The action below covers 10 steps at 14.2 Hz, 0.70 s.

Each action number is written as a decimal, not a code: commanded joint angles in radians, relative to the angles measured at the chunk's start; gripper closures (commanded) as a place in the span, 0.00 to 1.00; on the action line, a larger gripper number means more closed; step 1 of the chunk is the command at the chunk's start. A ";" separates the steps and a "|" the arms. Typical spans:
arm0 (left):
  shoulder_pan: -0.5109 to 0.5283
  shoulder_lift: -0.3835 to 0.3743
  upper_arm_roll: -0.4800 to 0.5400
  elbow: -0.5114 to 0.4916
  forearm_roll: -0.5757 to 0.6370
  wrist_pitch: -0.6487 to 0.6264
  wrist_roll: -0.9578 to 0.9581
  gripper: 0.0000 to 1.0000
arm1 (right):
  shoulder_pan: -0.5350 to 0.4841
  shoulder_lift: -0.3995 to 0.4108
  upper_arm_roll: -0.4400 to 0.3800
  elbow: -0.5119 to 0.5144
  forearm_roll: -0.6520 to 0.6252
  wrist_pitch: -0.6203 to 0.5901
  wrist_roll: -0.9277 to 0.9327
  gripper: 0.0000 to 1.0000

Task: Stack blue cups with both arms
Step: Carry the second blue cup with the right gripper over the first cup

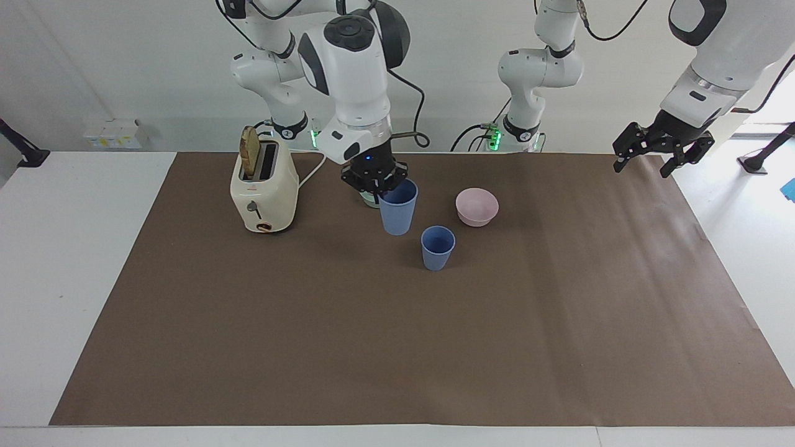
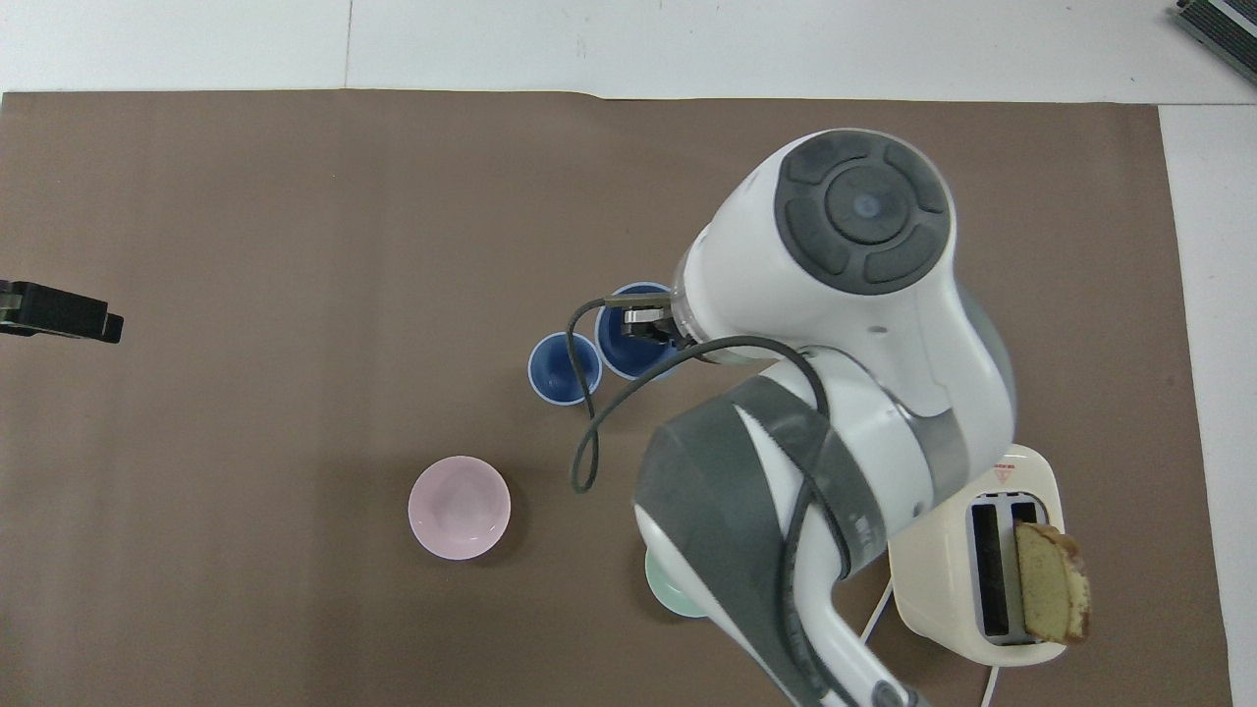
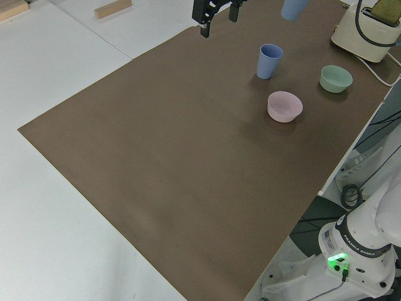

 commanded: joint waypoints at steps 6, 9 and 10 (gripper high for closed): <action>0.006 0.005 -0.006 0.022 0.011 -0.020 0.010 0.00 | 0.042 0.123 0.002 0.063 0.063 0.102 0.068 1.00; 0.007 0.005 -0.006 0.022 0.009 -0.020 0.010 0.00 | 0.045 0.133 0.002 0.052 0.061 0.103 0.068 1.00; 0.010 0.005 -0.006 0.022 0.009 -0.020 0.010 0.00 | 0.045 0.133 0.002 0.049 0.061 0.103 0.068 1.00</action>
